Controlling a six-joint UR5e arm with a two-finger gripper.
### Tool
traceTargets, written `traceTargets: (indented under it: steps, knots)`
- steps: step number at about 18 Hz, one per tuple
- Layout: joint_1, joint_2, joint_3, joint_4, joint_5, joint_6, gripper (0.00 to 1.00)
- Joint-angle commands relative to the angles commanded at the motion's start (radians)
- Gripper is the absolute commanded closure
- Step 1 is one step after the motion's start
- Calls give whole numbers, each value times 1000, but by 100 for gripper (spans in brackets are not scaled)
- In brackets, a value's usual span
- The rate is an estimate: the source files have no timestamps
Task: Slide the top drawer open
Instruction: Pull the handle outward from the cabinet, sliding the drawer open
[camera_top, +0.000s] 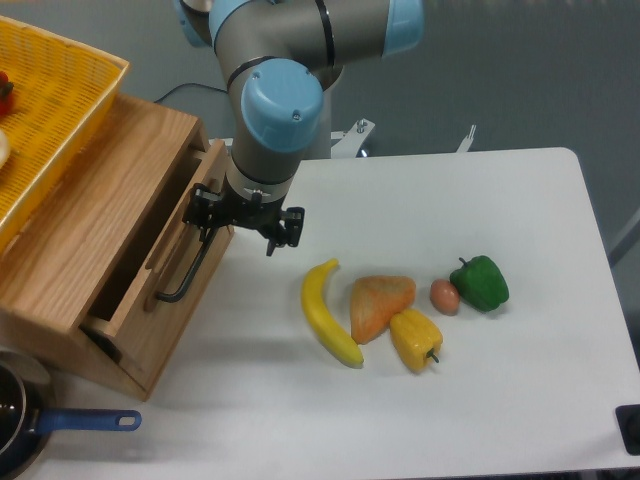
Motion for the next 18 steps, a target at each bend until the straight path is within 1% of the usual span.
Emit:
traceTargets:
  steps: [18]
  knots:
    - [67,-5,2,2,-11,35,0]
